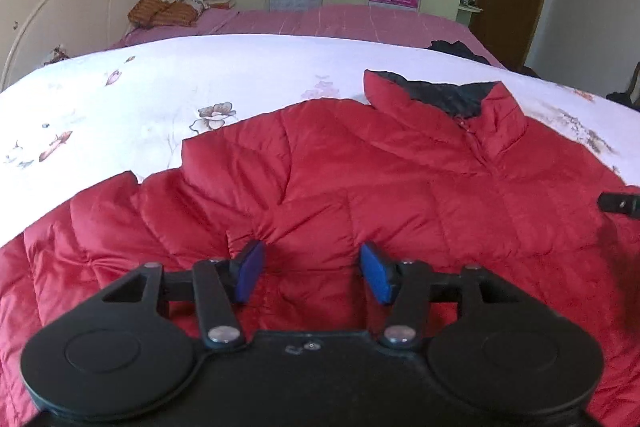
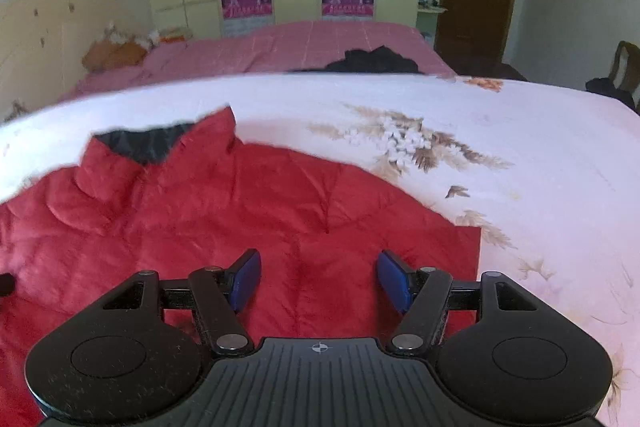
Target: Fold large clothes
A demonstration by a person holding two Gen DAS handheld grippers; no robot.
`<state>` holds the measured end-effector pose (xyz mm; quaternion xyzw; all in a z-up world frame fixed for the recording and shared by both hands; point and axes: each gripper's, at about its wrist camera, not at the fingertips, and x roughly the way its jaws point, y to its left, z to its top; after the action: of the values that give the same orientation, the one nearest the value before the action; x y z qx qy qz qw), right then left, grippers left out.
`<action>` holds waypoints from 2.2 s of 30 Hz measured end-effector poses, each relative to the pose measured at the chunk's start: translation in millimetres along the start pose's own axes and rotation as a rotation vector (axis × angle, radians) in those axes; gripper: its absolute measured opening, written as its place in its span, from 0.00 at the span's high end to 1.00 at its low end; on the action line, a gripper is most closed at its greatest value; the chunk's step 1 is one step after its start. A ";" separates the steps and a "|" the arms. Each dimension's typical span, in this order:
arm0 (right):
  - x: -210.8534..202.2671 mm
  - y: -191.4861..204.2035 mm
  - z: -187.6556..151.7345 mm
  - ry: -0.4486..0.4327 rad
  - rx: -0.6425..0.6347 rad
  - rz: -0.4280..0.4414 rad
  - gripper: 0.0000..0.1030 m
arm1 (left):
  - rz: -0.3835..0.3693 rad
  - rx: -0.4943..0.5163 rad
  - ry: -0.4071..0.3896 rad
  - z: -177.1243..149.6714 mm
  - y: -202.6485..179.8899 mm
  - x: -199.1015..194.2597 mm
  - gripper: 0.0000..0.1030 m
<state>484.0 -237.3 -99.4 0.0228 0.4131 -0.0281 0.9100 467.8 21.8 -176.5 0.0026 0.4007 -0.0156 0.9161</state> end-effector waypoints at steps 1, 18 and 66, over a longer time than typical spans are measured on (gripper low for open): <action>7.9 -1.1 -3.6 0.027 -0.001 0.002 0.37 | 0.003 0.009 0.001 -1.6 -0.5 -0.8 0.47; -16.2 56.4 -40.1 0.028 -0.141 0.118 0.37 | 0.041 -0.018 0.014 4.9 4.9 -24.9 0.36; -20.8 186.0 -49.2 0.067 -0.305 0.270 0.37 | 0.361 -0.878 -0.008 -182.9 281.1 -208.7 0.27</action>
<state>446.4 -48.0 -112.6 -0.0591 0.4356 0.1576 0.8843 200.6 311.5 -149.5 -0.3155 0.3593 0.3146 0.8200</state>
